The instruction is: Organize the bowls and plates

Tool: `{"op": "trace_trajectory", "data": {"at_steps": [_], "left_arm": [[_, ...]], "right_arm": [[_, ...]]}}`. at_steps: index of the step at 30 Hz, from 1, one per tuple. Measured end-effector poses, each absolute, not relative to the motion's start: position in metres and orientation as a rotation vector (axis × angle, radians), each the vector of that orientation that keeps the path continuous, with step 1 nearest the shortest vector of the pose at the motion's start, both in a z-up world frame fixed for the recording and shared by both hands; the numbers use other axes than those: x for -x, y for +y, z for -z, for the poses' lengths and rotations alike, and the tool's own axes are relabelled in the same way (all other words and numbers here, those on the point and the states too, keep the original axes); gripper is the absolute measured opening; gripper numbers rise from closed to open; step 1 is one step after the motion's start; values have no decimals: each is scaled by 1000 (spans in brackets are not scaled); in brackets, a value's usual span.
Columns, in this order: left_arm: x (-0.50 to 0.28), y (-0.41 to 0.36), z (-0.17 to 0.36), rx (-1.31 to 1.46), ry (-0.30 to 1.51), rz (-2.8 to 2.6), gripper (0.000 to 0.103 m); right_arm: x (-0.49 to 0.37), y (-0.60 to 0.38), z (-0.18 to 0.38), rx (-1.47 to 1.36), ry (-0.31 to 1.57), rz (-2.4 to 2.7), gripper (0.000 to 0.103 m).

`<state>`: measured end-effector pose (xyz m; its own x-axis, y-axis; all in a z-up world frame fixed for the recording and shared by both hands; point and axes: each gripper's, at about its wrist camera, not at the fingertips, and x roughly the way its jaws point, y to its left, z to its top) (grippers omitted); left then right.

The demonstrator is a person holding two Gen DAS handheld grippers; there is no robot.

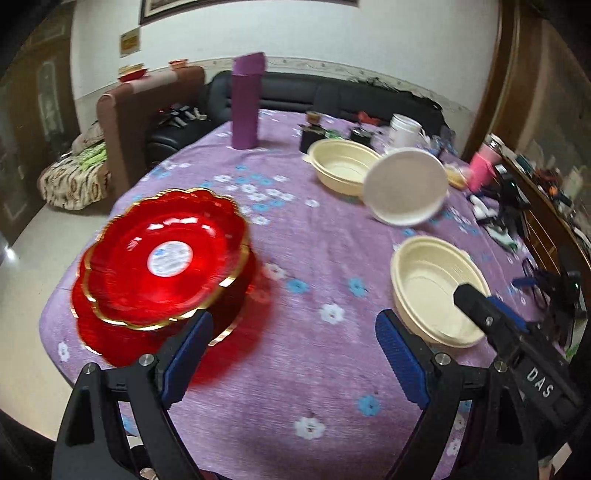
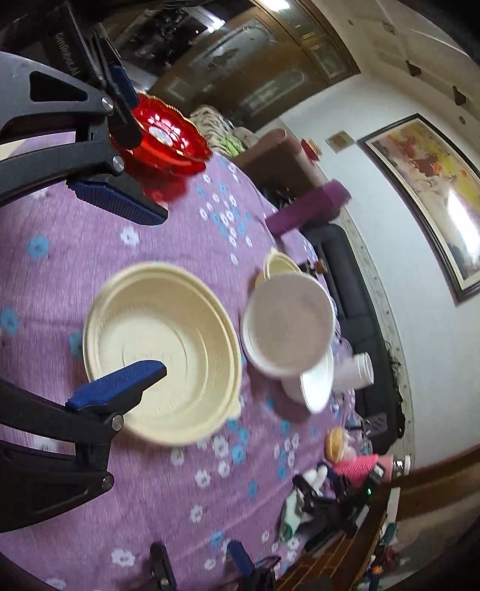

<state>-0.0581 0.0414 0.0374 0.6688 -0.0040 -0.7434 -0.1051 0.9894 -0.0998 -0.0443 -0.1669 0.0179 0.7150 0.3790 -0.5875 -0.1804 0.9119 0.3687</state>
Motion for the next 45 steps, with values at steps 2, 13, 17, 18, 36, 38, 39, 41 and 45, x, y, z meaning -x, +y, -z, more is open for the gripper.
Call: {"op": "trace_trajectory", "data": {"at_steps": [2, 13, 17, 18, 36, 38, 39, 41, 45], "left_arm": [[55, 37, -35, 134, 847, -44, 89], [43, 21, -19, 113, 893, -9, 89], [38, 10, -15, 92, 904, 15, 89], [37, 8, -15, 89, 907, 24, 89], [-56, -27, 27, 157, 1070, 102, 89], [-59, -24, 32, 165, 1082, 99, 89], [-59, -23, 35, 173, 1091, 101, 89], [-59, -21, 36, 181, 1104, 104, 89], [-57, -12, 8, 198, 1053, 132, 89]], "right_arm": [[46, -177, -19, -290, 701, -293, 80], [34, -231, -1, -308, 732, -144, 82], [25, -240, 13, -348, 782, -135, 81], [23, -243, 17, -359, 795, -137, 81], [0, -241, 34, -416, 870, -191, 81], [-3, -240, 37, -421, 884, -197, 81], [-4, -240, 38, -425, 891, -198, 81], [-5, -241, 38, -427, 894, -196, 81], [-1, -240, 22, -384, 858, -185, 82]]}}
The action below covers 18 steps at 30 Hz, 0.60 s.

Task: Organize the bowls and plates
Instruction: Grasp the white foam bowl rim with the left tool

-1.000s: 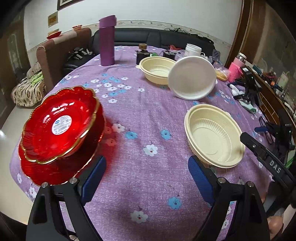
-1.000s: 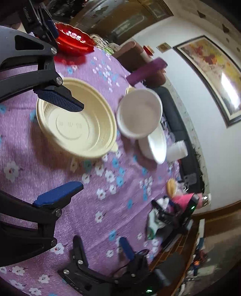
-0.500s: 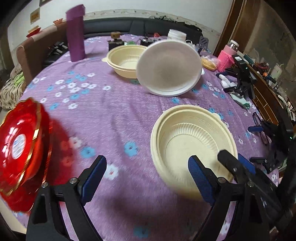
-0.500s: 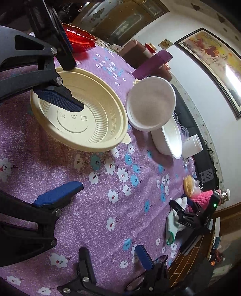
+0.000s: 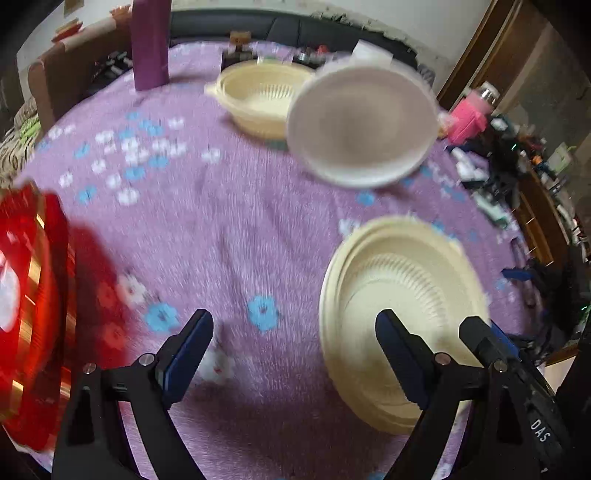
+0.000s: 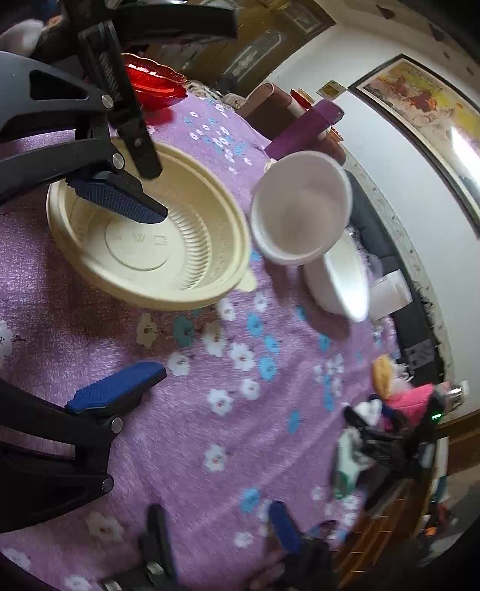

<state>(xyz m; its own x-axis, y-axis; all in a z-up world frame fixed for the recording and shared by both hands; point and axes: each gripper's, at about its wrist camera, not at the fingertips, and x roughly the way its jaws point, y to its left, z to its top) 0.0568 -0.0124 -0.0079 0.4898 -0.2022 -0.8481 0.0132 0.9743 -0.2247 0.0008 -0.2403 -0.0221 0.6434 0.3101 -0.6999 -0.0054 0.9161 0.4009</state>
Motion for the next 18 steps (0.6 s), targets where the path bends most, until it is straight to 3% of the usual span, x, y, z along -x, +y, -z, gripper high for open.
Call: {"op": "trace_trajectory", "data": {"at_steps": [8, 17, 18], "left_arm": [[-118, -2, -38, 58, 916, 49, 89], [-193, -26, -15, -131, 932, 60, 89], [-198, -29, -12, -142, 945, 63, 85]], "right_arm": [[-58, -215, -46, -165, 772, -188, 82], [-150, -180, -20, 50, 854, -171, 81], [-155, -179, -18, 53, 860, -174, 79]]}}
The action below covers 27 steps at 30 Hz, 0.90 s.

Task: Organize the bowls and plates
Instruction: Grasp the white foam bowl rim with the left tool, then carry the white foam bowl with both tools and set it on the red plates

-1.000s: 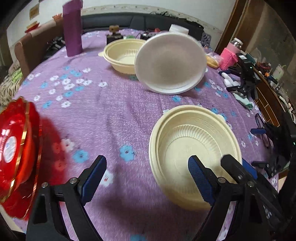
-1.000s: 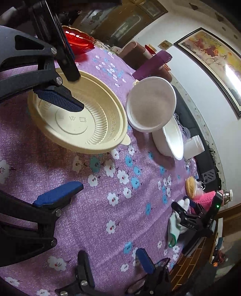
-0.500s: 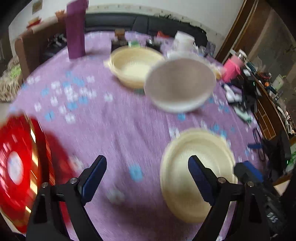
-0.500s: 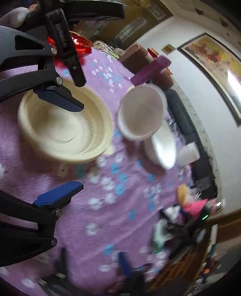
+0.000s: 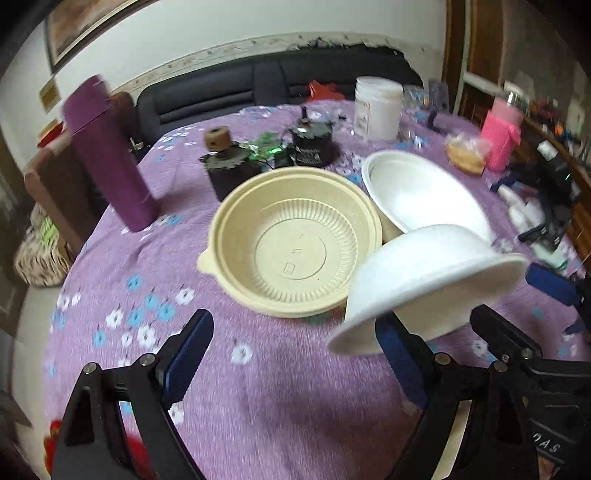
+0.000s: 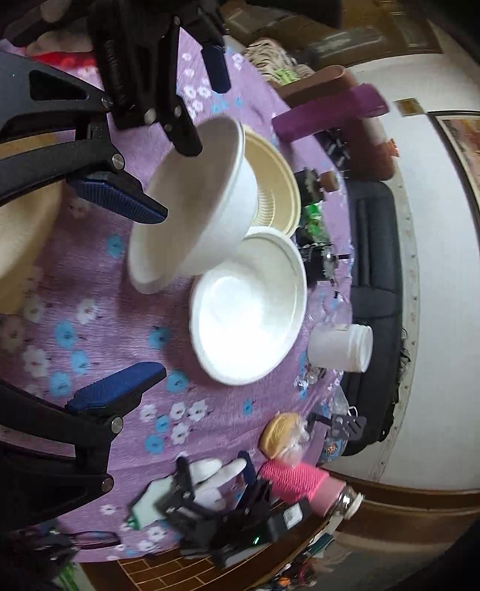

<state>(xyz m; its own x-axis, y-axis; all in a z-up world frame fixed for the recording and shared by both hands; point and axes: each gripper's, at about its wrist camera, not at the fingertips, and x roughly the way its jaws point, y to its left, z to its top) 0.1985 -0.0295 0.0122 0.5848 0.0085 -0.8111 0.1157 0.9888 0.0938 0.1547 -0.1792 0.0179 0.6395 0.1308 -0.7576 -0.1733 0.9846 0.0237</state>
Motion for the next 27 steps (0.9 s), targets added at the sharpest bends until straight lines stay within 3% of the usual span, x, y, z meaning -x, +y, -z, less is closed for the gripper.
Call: {"op": "trace_trajectory", "data": {"at_steps": [2, 4, 5, 6, 7, 11, 27], "left_arm": [[-207, -34, -6, -136, 986, 106, 71], [-212, -38, -2, -104, 1030, 150, 43], [-213, -38, -1, -89, 1044, 157, 38], [-213, -38, -2, -67, 1059, 175, 25], [-211, -37, -2, -56, 1070, 184, 22], [-199, -27, -15, -7, 1059, 195, 21], [-118, 22, -54, 120, 1001, 187, 21]], "right_arm": [[-164, -177, -11, 54, 880, -184, 68], [-171, -178, -6, 29, 913, -210, 50], [-172, -178, -5, 10, 925, -225, 32], [-173, -180, -3, -26, 945, -250, 22], [-173, -182, -3, -48, 952, -261, 19], [-167, -190, -11, -123, 949, -282, 12], [-103, -165, -57, -208, 875, -404, 12]]}}
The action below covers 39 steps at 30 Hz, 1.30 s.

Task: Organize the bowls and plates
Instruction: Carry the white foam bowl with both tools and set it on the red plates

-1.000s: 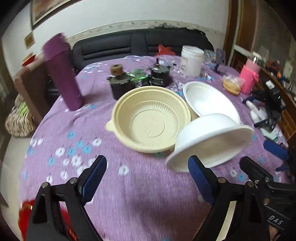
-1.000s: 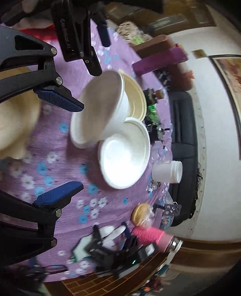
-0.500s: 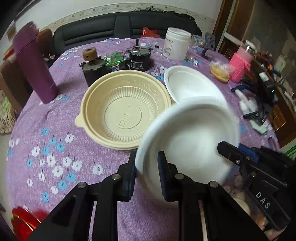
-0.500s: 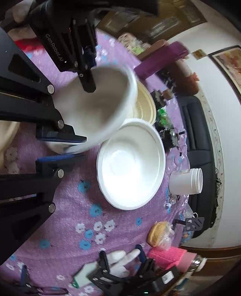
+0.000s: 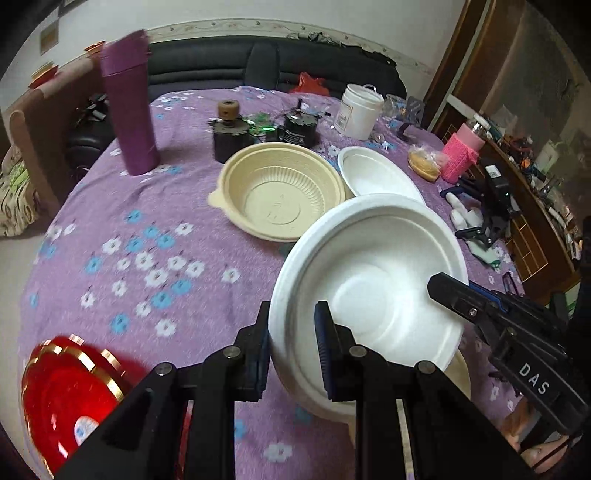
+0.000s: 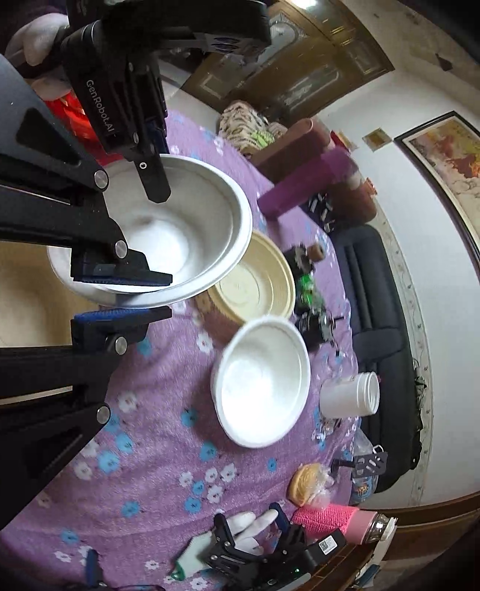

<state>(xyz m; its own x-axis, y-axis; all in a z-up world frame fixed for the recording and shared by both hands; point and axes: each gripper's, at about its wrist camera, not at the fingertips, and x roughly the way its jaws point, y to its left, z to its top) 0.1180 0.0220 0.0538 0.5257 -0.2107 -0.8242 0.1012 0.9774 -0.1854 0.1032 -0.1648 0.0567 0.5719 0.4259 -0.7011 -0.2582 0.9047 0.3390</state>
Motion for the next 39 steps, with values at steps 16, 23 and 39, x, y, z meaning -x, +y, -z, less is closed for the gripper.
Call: {"op": "trace_trajectory", "data": {"at_steps": [16, 23, 39], "left_arm": [[-20, 160, -76, 283, 923, -4, 22], [-3, 212, -54, 361, 938, -95, 22], [-1, 233, -26, 428, 957, -121, 54]], "right_arm": [[-58, -38, -75, -151, 882, -630, 13], [-54, 28, -52, -75, 947, -697, 13], [-59, 60, -28, -39, 955, -698, 29]]}}
